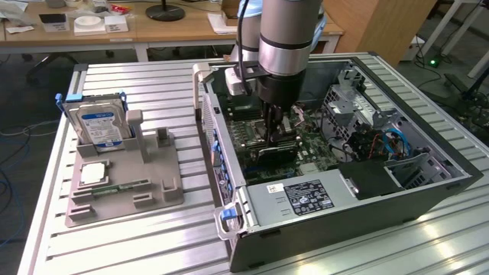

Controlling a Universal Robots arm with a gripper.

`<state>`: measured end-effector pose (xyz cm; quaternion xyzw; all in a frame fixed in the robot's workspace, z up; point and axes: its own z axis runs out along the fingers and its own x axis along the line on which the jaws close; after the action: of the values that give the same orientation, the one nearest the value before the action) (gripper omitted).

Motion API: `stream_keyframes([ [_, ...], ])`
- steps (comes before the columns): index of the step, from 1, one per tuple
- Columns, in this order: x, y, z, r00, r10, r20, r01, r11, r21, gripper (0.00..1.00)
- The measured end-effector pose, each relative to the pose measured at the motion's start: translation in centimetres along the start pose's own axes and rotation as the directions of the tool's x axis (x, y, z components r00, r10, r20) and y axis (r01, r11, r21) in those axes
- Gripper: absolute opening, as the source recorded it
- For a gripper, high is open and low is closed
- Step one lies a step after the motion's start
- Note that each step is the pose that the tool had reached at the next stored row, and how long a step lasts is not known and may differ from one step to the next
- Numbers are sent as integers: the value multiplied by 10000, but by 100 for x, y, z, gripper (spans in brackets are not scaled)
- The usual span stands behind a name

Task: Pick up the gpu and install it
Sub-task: 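Insert the gpu into the slot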

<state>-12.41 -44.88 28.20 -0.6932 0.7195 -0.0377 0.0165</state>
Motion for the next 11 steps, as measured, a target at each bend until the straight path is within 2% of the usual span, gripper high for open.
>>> stream_keyframes([
  [2, 0, 0, 0, 10000, 0, 0, 0, 10000, 0, 22],
  [4, 0, 0, 0, 10000, 0, 0, 0, 10000, 0, 11],
  [11, 0, 0, 0, 10000, 0, 0, 0, 10000, 0, 11],
])
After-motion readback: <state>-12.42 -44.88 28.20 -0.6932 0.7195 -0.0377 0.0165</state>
